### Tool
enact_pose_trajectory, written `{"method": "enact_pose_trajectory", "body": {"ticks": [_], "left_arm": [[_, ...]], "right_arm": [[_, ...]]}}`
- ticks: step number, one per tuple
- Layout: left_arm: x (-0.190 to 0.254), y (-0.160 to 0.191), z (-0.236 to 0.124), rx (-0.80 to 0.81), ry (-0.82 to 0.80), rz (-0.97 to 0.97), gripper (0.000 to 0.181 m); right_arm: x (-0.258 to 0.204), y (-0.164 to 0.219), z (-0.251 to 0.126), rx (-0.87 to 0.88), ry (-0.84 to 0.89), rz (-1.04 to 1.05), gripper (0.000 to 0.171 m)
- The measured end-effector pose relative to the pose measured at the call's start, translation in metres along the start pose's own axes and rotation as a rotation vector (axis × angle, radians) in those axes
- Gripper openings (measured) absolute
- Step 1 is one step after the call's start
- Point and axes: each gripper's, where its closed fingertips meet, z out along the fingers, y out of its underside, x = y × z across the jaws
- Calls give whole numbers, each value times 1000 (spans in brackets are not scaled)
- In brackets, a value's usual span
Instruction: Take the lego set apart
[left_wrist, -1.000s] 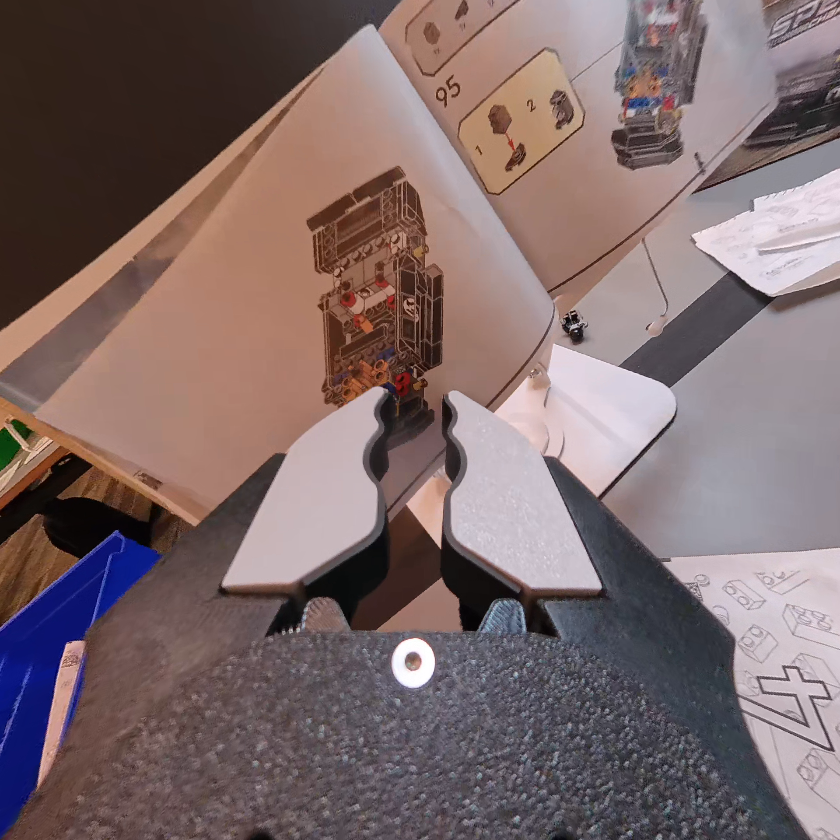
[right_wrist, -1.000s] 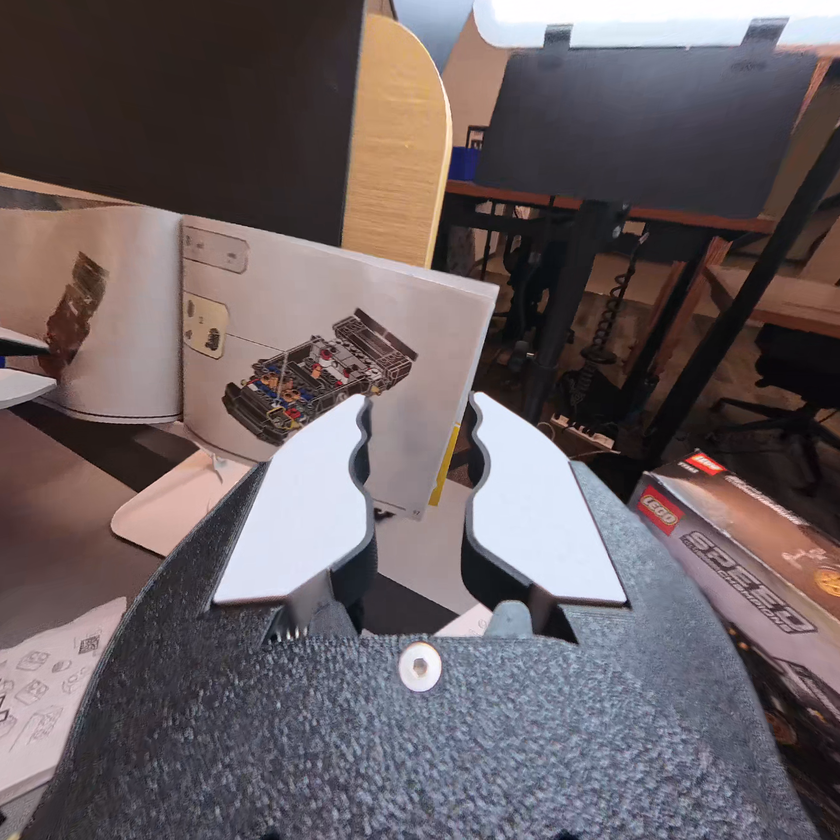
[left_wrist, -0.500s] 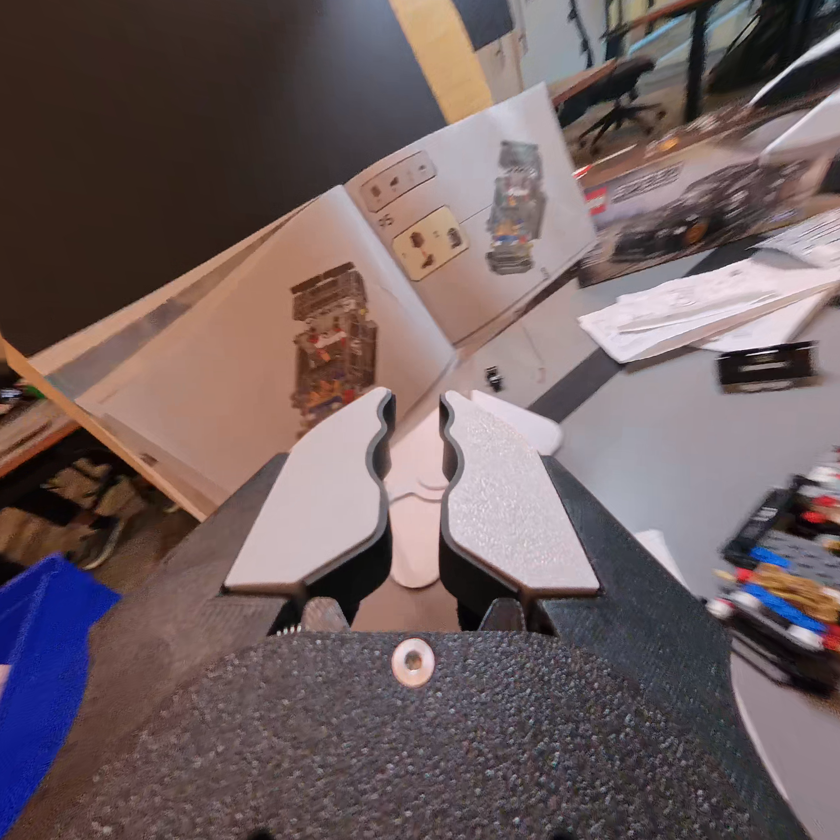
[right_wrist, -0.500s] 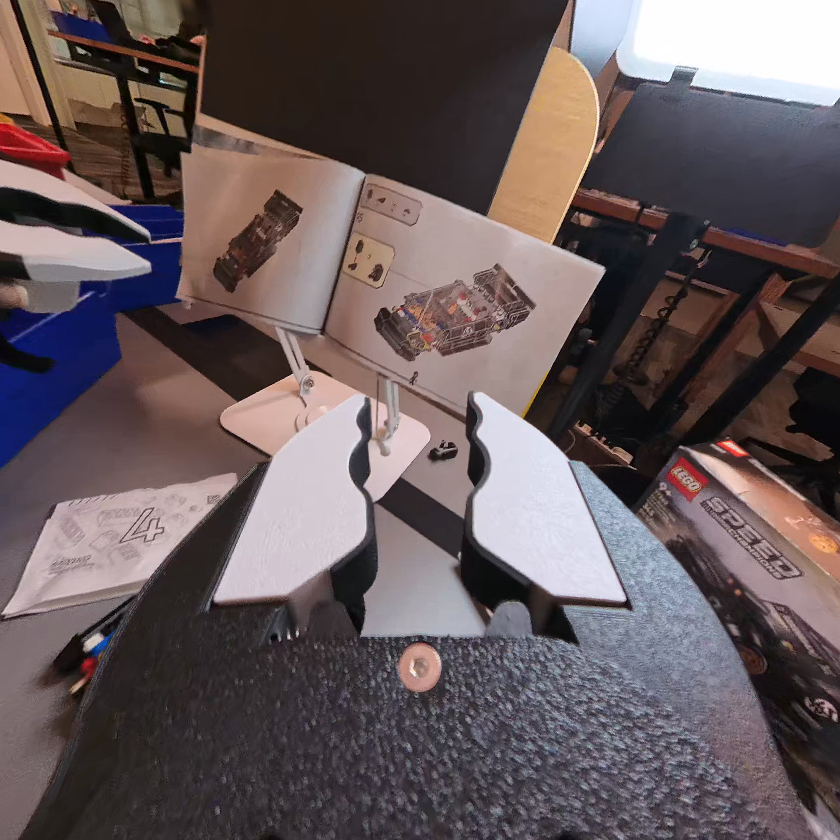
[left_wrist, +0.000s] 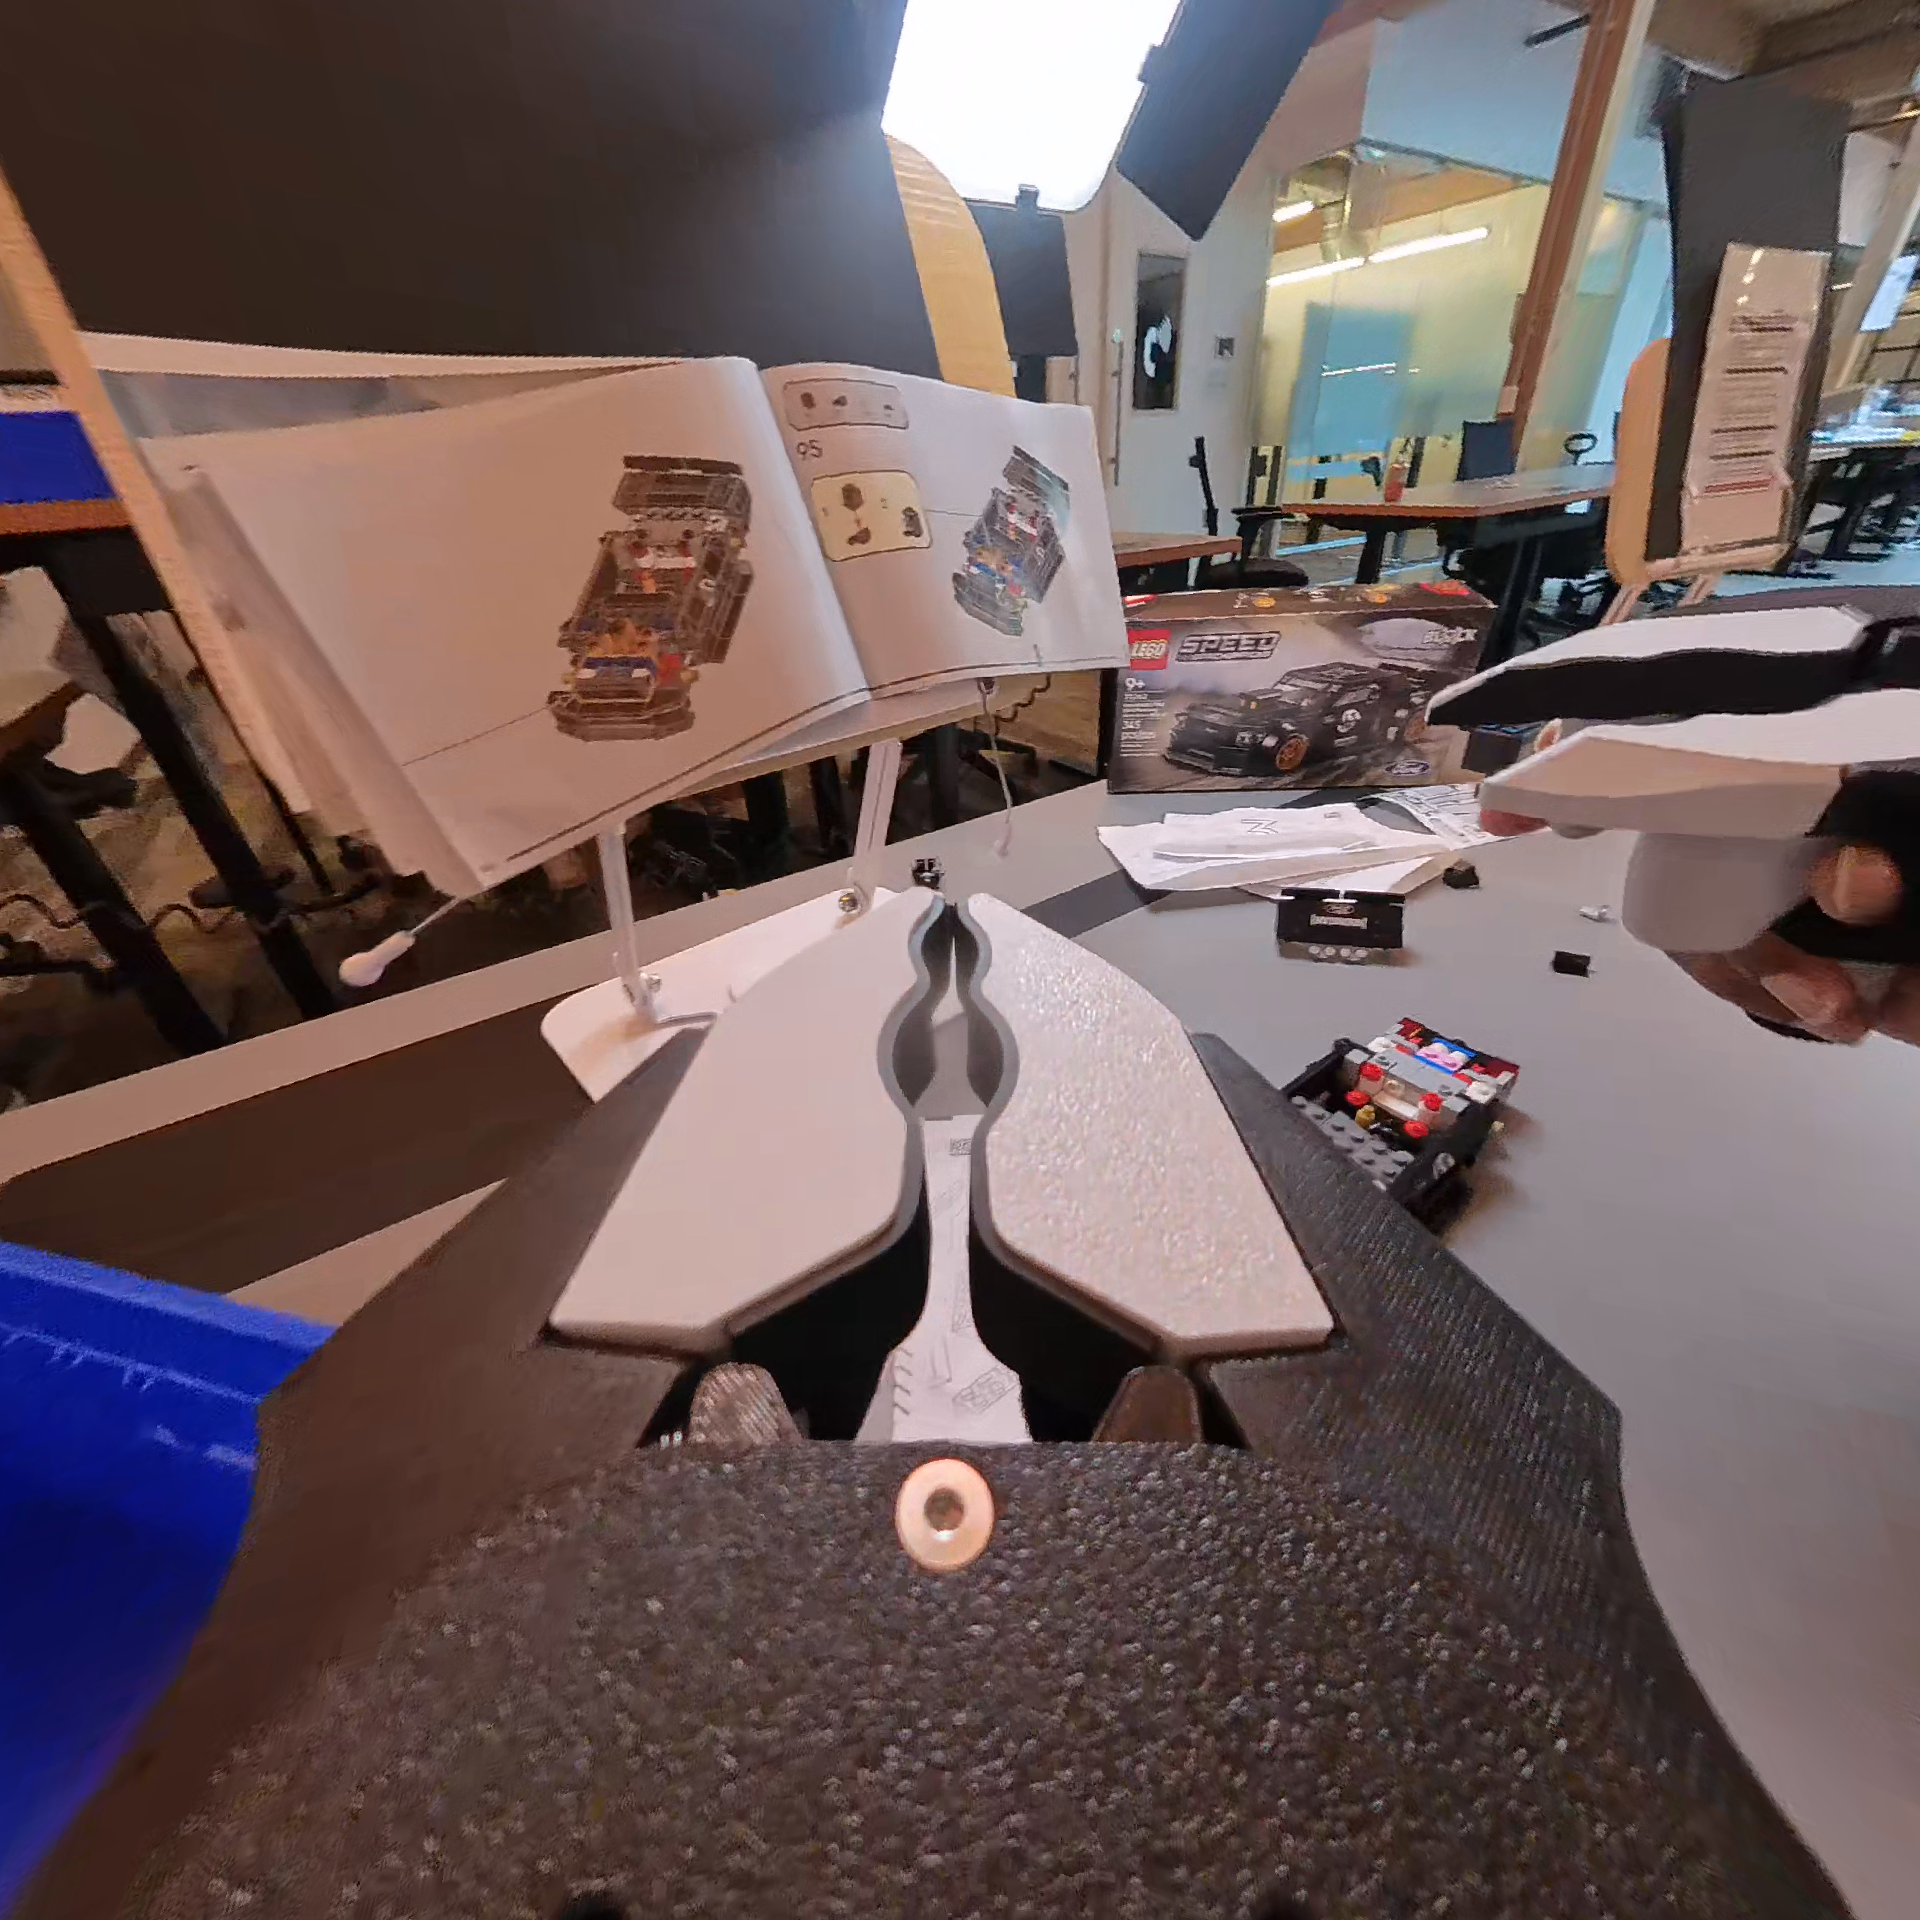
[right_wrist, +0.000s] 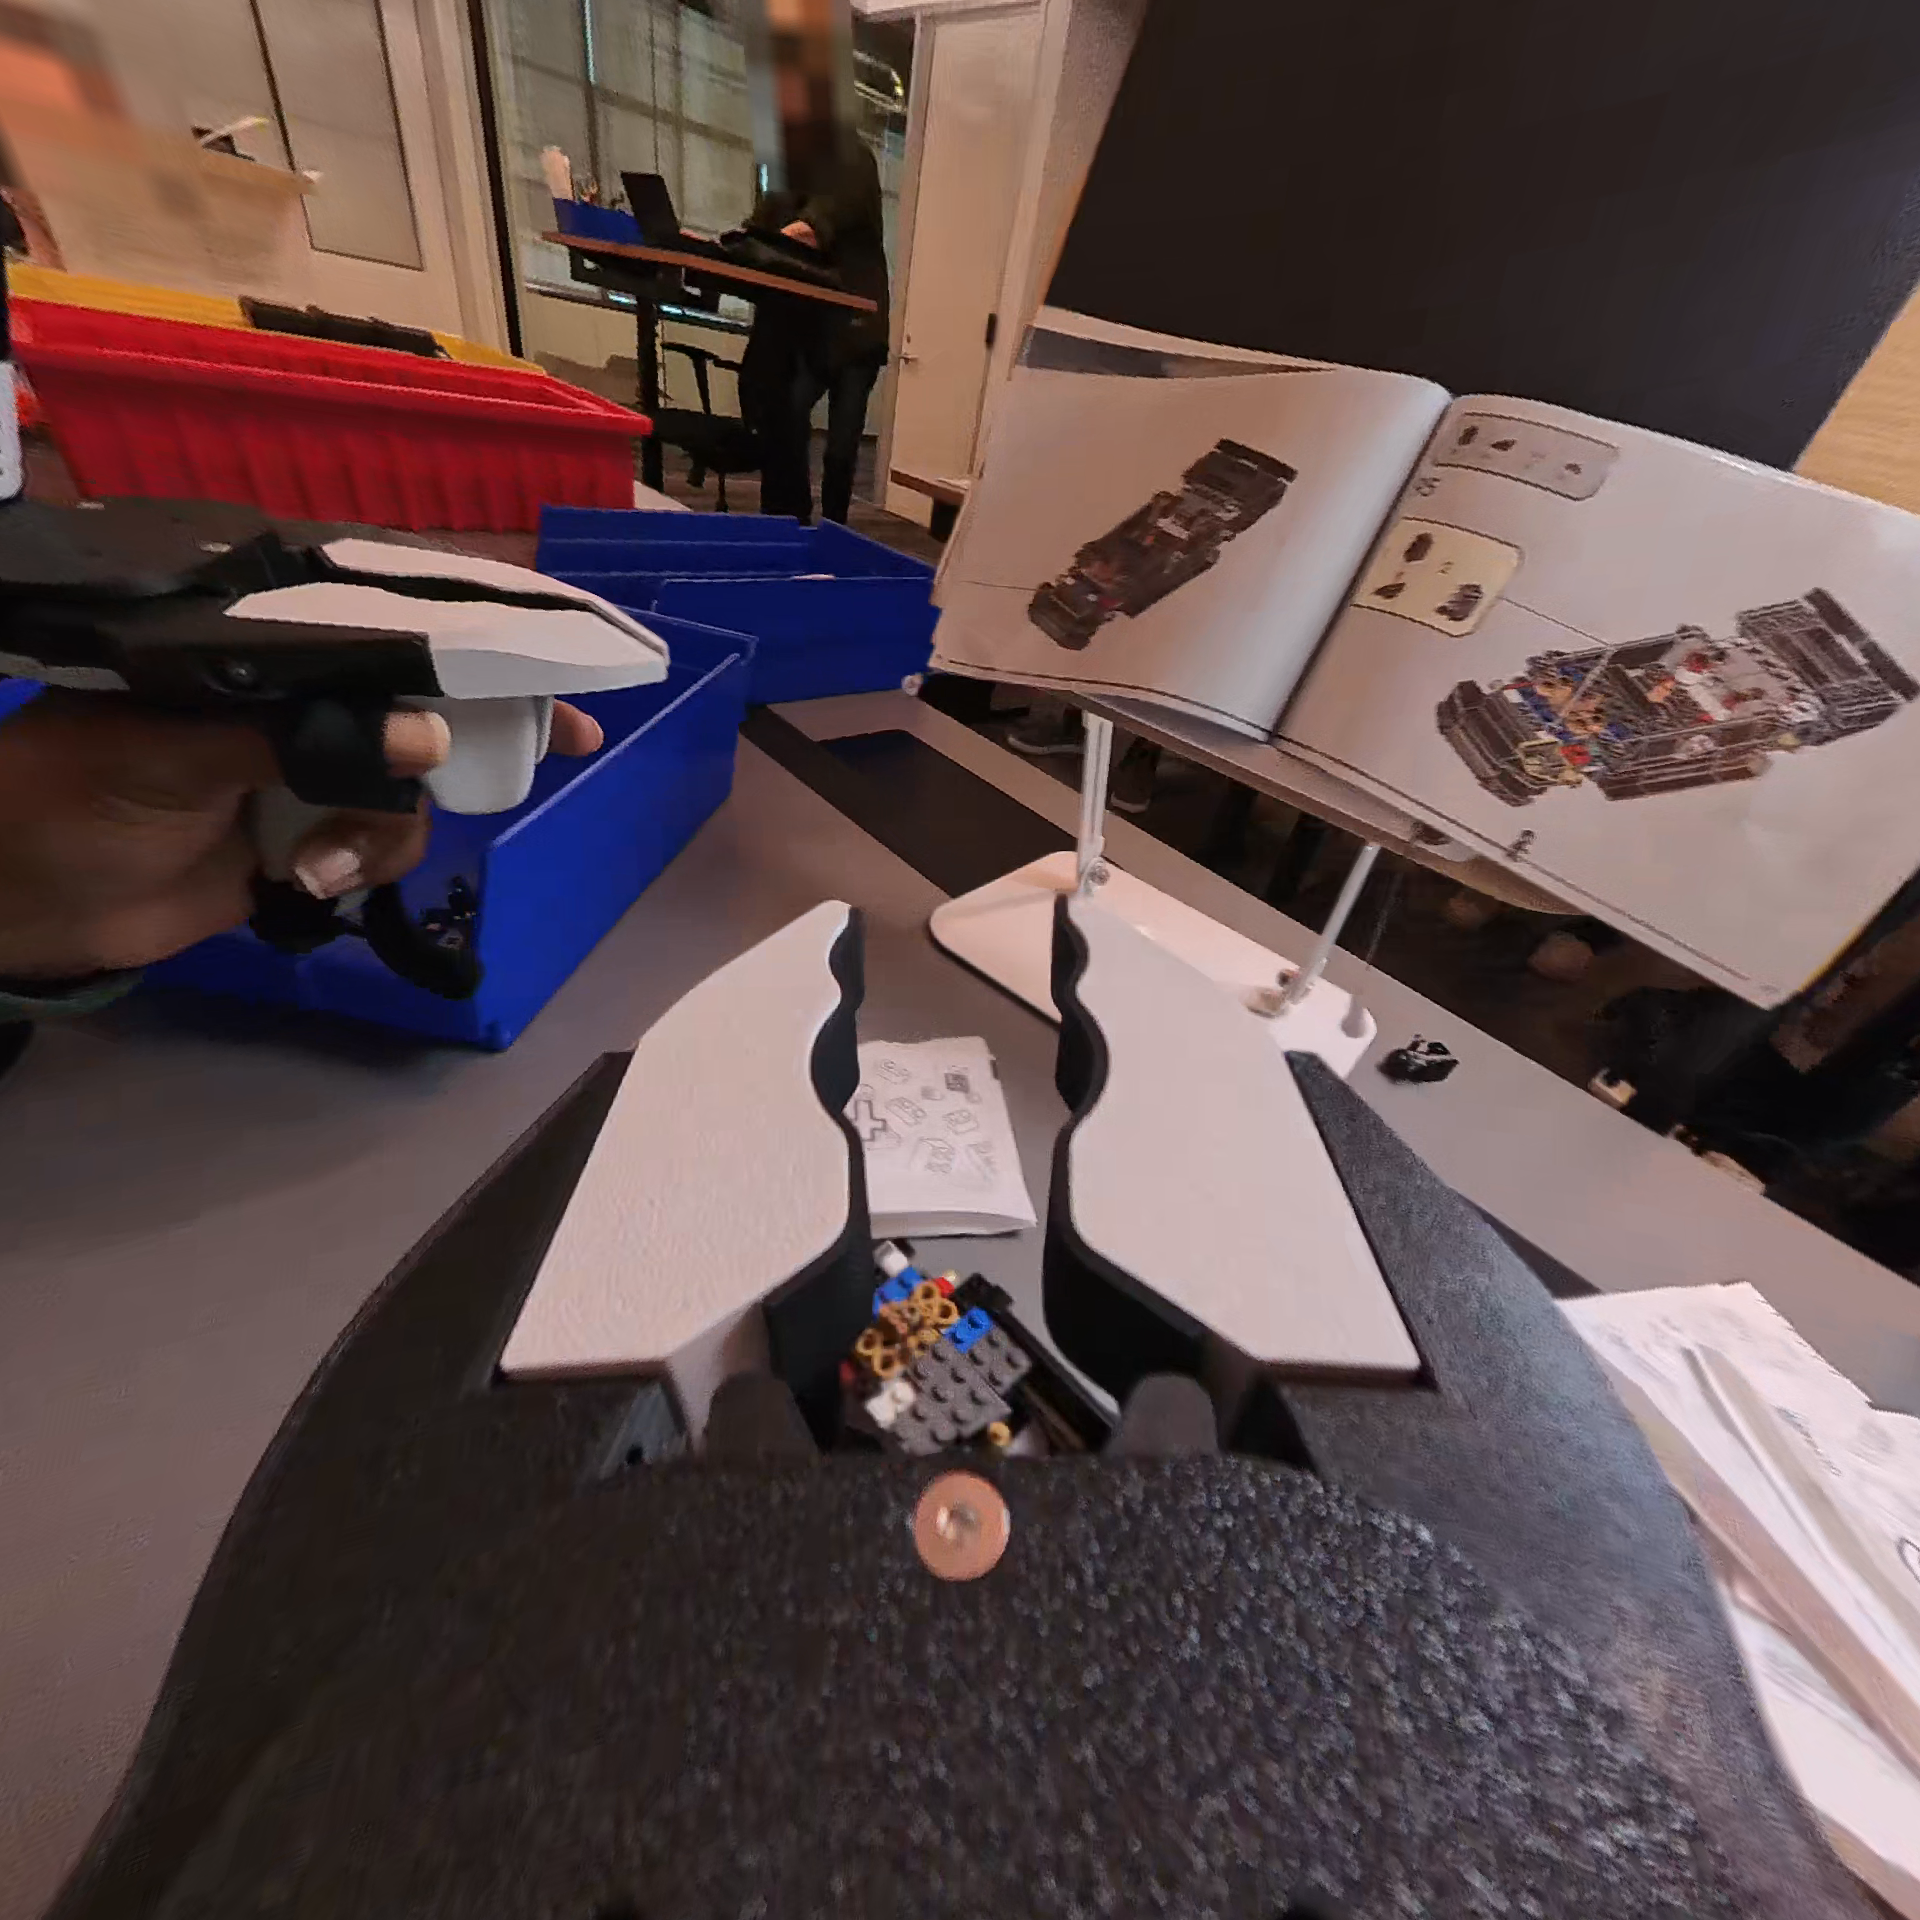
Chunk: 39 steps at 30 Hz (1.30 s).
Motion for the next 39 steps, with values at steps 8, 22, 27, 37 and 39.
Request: {"method": "enact_pose_trajectory", "body": {"ticks": [8,22,27,37,39], "left_arm": [[13,10,-2,7,17,110,0],[20,33,7,-50,46,114,1],[21,34,8,-56,50,116,1],[22,36,9,-66,54,122,1],[21,36,8,-63,47,120,2]], "right_arm": [[-16,32,15,-32,-19,-10,30],[4,54,13,-59,-14,41,29],[5,53,12,-59,-11,37,28],[2,58,14,-77,-16,31,28],[1,58,14,-77,-18,32,28]]}}
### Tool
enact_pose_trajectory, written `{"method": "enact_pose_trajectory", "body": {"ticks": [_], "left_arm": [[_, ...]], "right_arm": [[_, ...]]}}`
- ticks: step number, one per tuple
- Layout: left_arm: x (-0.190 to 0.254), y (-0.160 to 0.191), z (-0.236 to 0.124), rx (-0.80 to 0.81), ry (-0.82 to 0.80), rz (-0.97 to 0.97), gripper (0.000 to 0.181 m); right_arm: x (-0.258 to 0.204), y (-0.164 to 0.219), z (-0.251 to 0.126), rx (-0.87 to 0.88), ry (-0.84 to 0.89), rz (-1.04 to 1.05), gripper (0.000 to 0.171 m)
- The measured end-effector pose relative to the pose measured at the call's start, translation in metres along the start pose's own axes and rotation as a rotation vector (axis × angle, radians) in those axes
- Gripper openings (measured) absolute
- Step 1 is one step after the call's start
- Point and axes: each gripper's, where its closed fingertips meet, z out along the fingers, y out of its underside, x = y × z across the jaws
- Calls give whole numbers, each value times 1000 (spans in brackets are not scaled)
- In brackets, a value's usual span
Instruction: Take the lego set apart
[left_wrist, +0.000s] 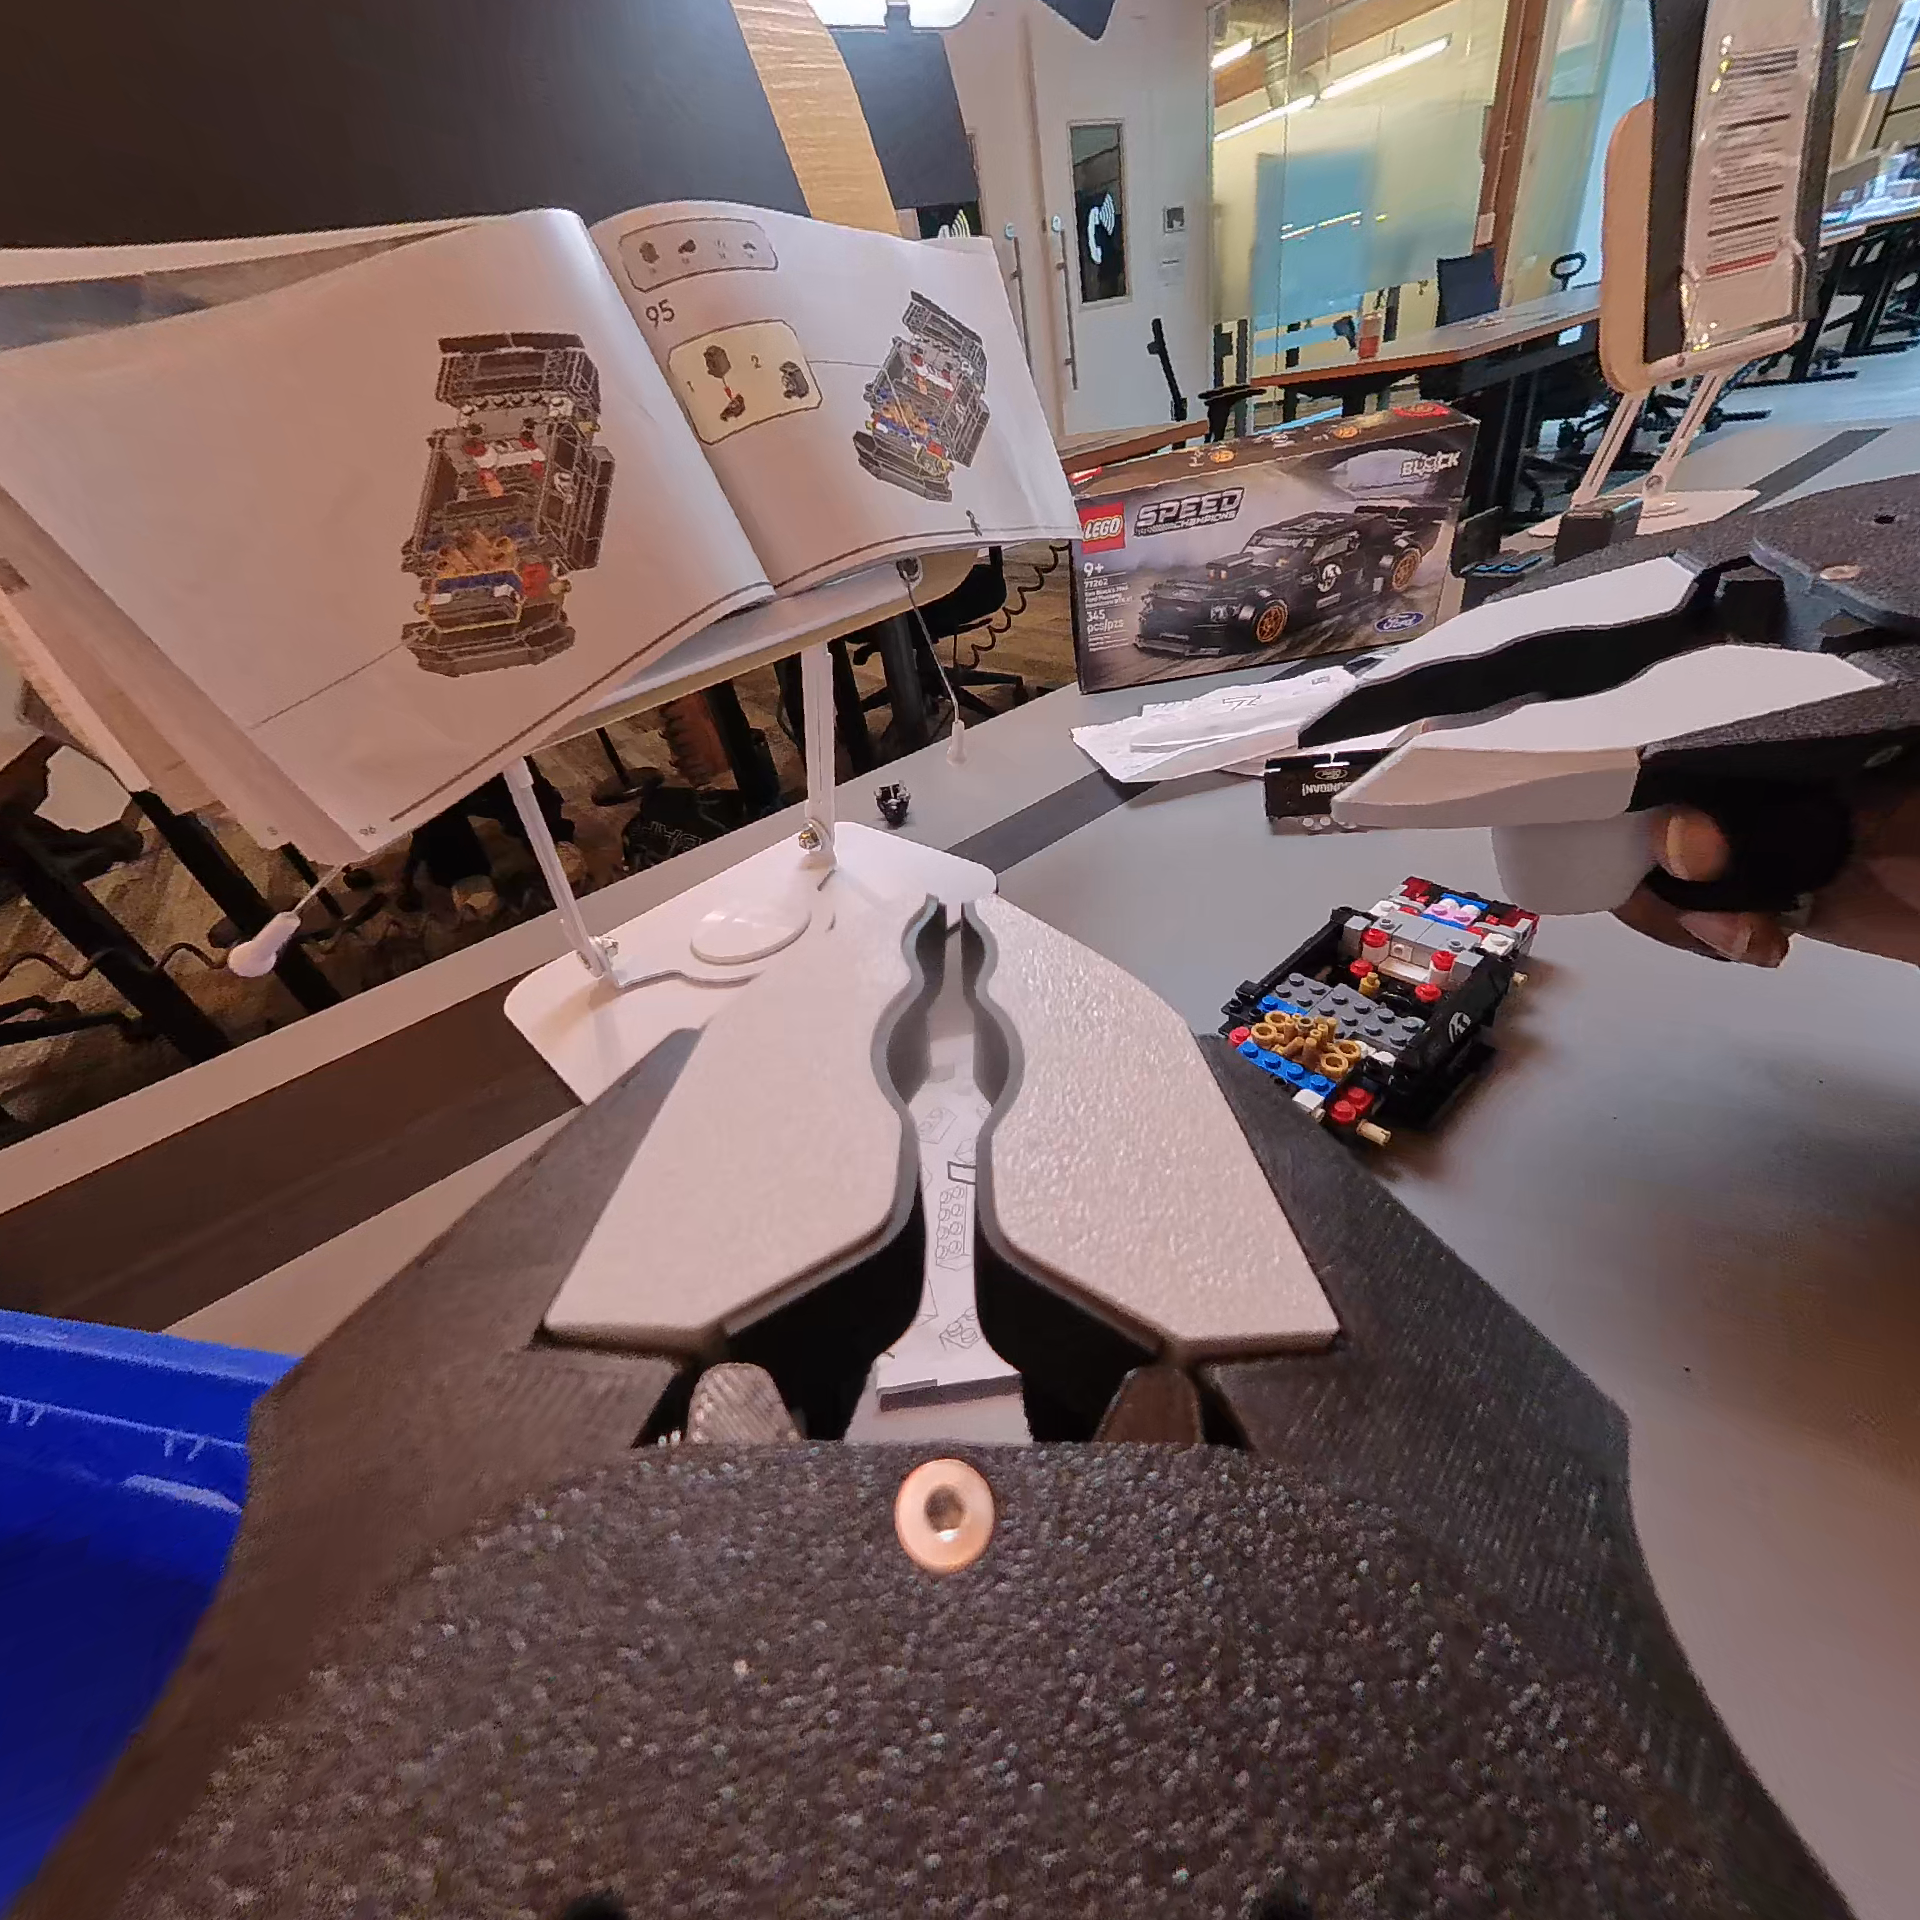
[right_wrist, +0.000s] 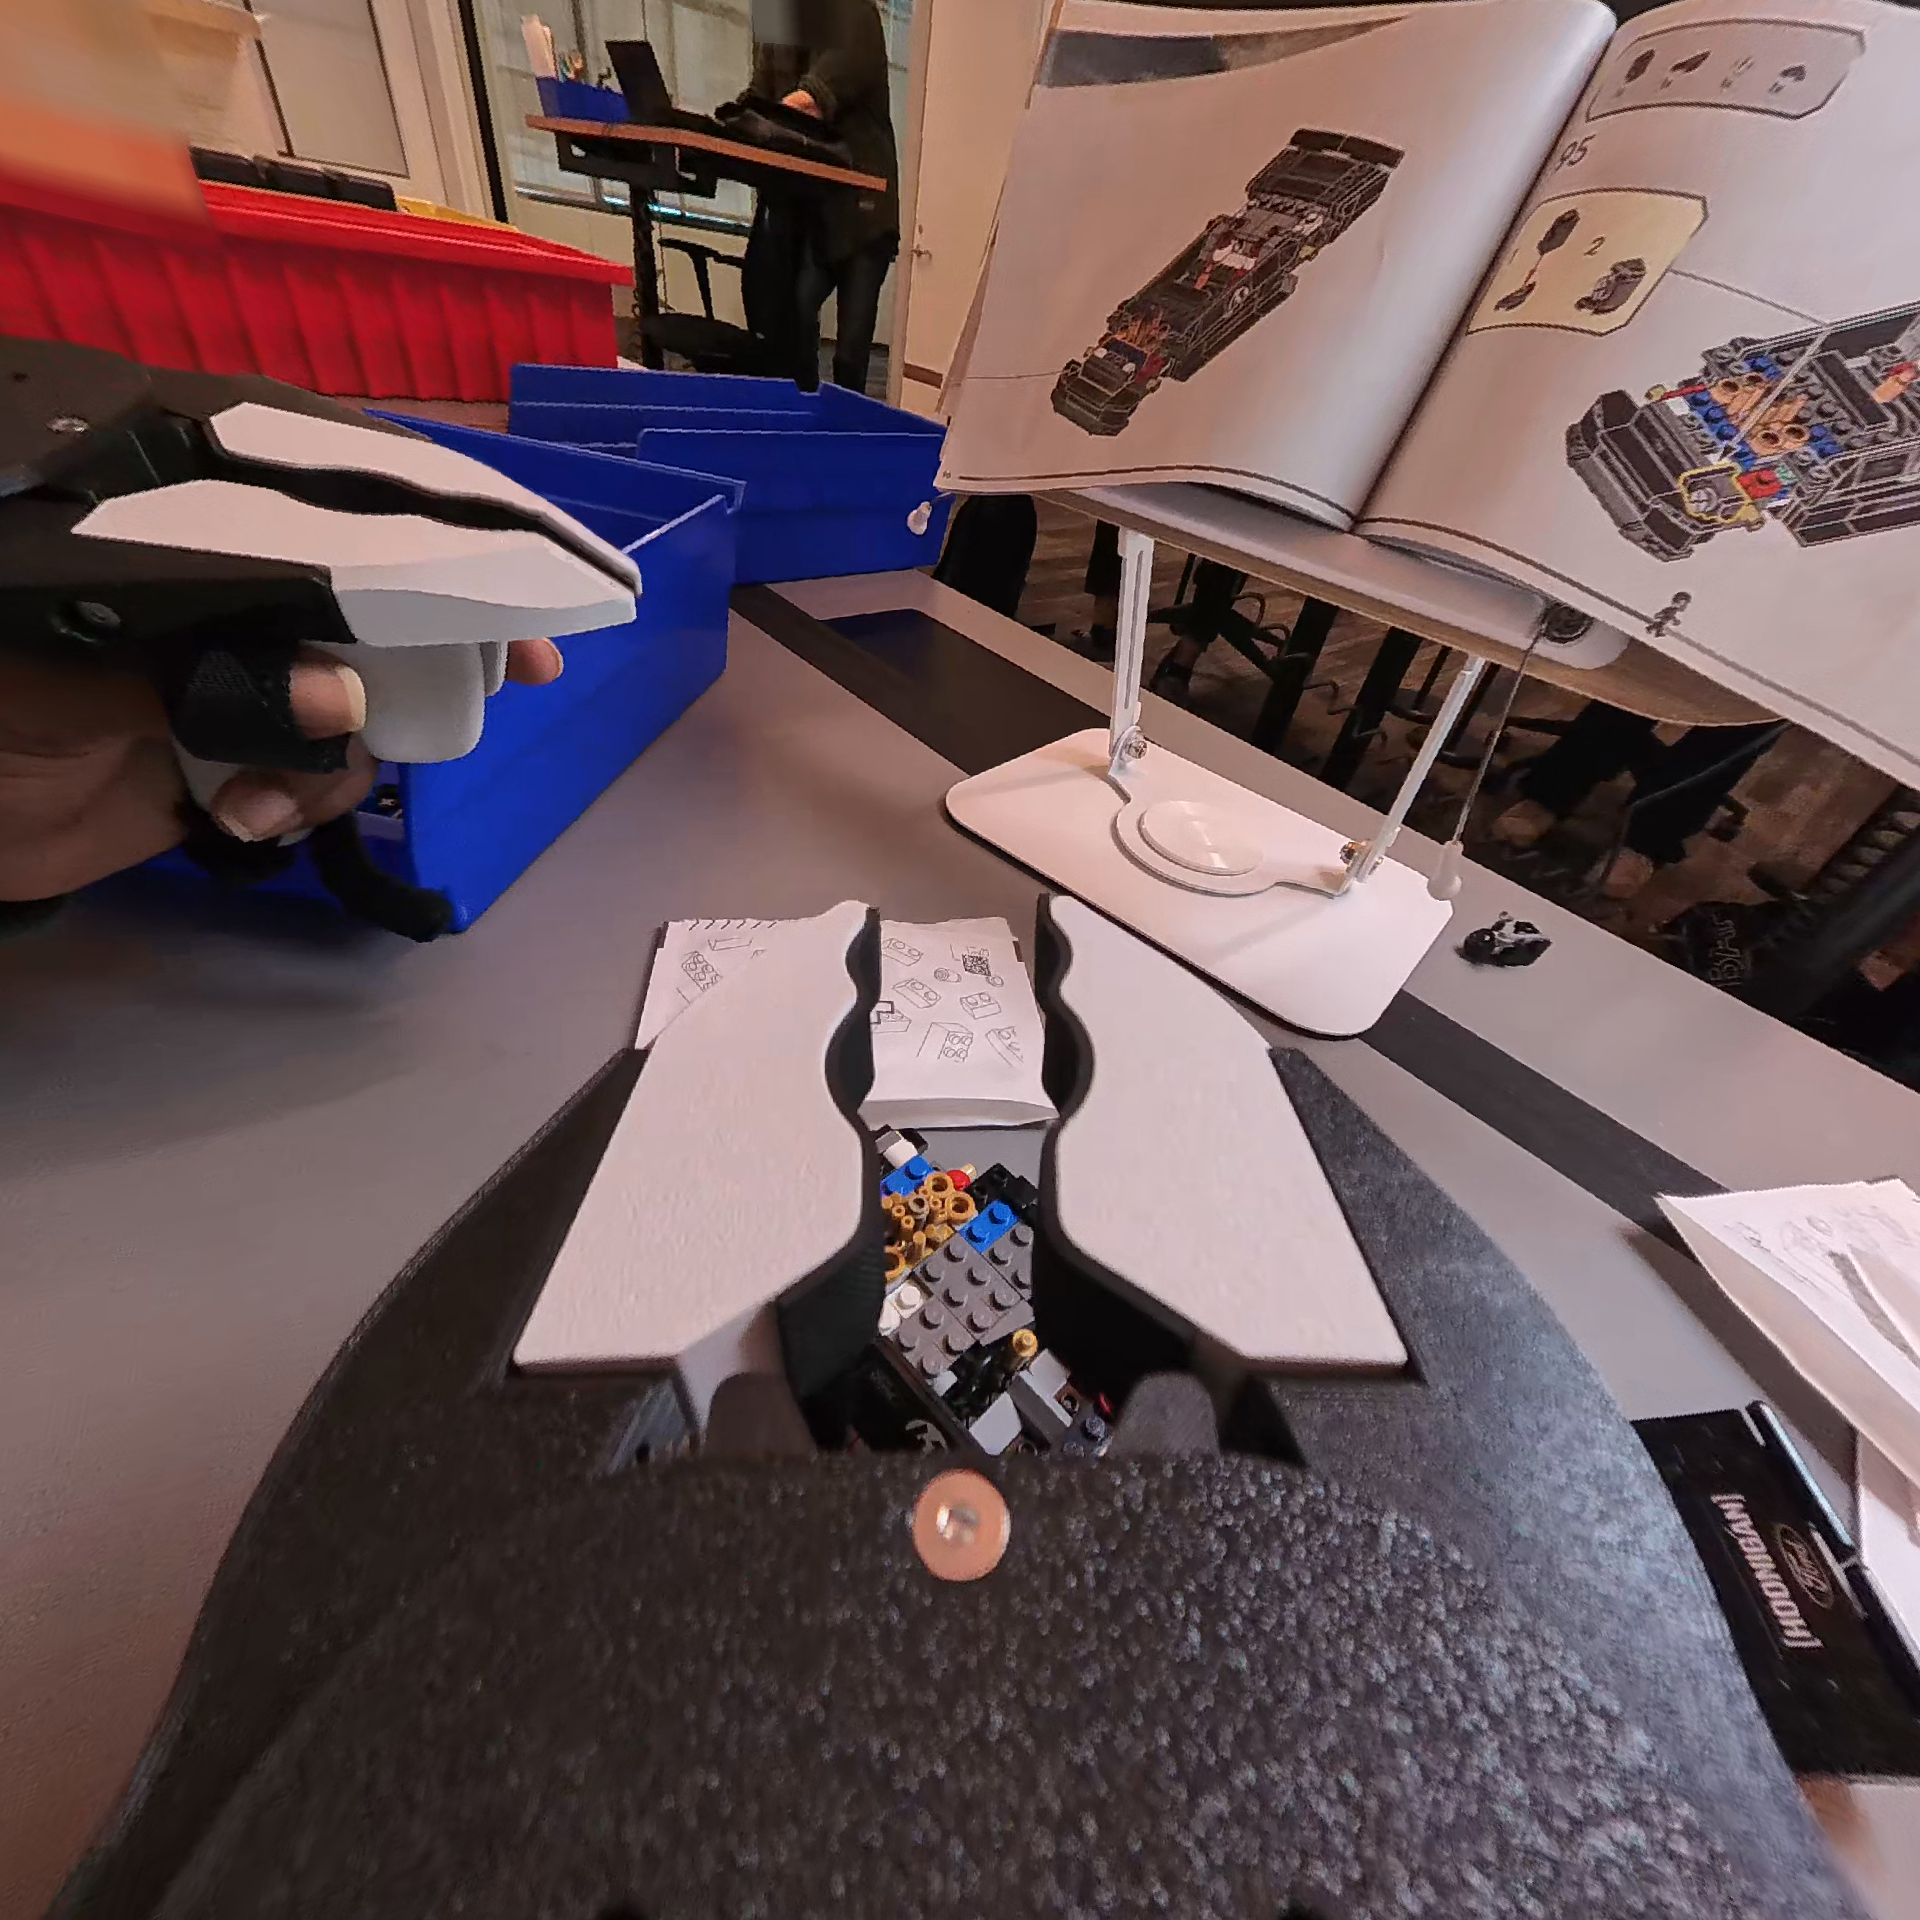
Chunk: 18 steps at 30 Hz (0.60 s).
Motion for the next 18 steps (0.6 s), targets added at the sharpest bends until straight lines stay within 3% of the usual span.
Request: {"method": "enact_pose_trajectory", "body": {"ticks": [18], "left_arm": [[-2,2,0,-10,-9,-2,5]], "right_arm": [[-7,3,2,-6,-20,-7,28]]}}
